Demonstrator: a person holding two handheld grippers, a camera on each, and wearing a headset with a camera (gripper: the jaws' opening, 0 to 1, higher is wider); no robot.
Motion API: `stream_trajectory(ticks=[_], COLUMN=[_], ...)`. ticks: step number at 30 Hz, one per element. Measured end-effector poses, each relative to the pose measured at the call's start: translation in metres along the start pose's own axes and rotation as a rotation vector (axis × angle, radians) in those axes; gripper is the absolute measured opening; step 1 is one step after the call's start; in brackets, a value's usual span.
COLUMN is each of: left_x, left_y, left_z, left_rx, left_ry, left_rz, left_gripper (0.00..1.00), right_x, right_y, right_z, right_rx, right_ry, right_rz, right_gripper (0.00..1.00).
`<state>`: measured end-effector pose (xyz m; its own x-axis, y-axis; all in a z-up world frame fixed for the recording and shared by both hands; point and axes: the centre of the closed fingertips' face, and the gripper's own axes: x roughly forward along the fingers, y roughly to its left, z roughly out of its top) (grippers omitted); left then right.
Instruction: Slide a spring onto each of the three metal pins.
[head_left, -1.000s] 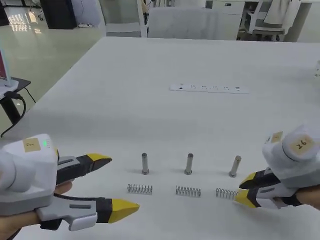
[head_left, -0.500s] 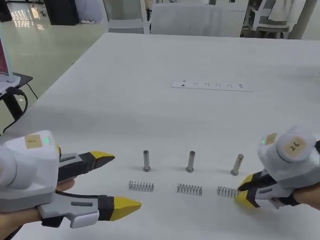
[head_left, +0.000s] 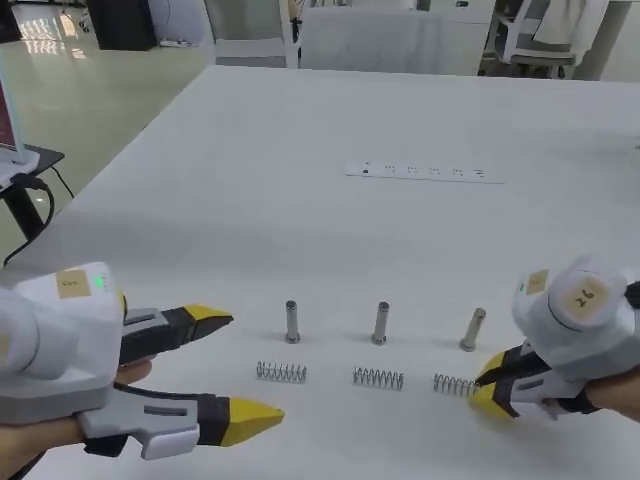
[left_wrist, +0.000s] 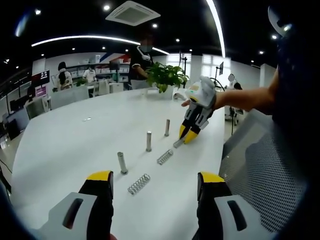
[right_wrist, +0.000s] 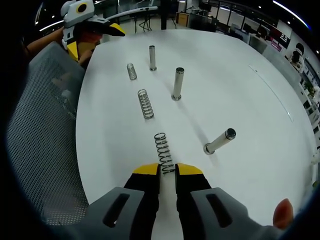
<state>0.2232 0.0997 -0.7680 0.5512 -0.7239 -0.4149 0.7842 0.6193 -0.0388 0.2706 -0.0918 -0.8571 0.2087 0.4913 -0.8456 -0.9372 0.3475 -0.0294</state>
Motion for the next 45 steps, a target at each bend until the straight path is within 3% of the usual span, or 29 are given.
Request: stream_trajectory(ticks=[11,19,30,45], left_x=[0.005,0.012,0.023,0.042], left_y=[-0.006,-0.011,-0.017,-0.028], left_z=[0.000,0.002,0.007,0.013], left_rx=[0.018,0.051,0.096,0.168], left_ry=[0.015,0.033,0.046,0.071], left_rz=[-0.052,-0.101,-0.151,-0.231], left_gripper=[0.61,0.59,0.53,0.44], right_x=[-0.012,-0.023,-0.034,-0.026], right_y=[0.003,0.009,0.024,0.051], right_z=[0.006,0.020,0.051,0.086], right_rx=[0.002,-0.017,-0.080,-0.176], right_ry=[0.004,-0.009,-0.042,-0.054], right_rz=[-0.003,0.000,0.015,0.067], right_gripper=[0.09,0.09,0.09,0.09])
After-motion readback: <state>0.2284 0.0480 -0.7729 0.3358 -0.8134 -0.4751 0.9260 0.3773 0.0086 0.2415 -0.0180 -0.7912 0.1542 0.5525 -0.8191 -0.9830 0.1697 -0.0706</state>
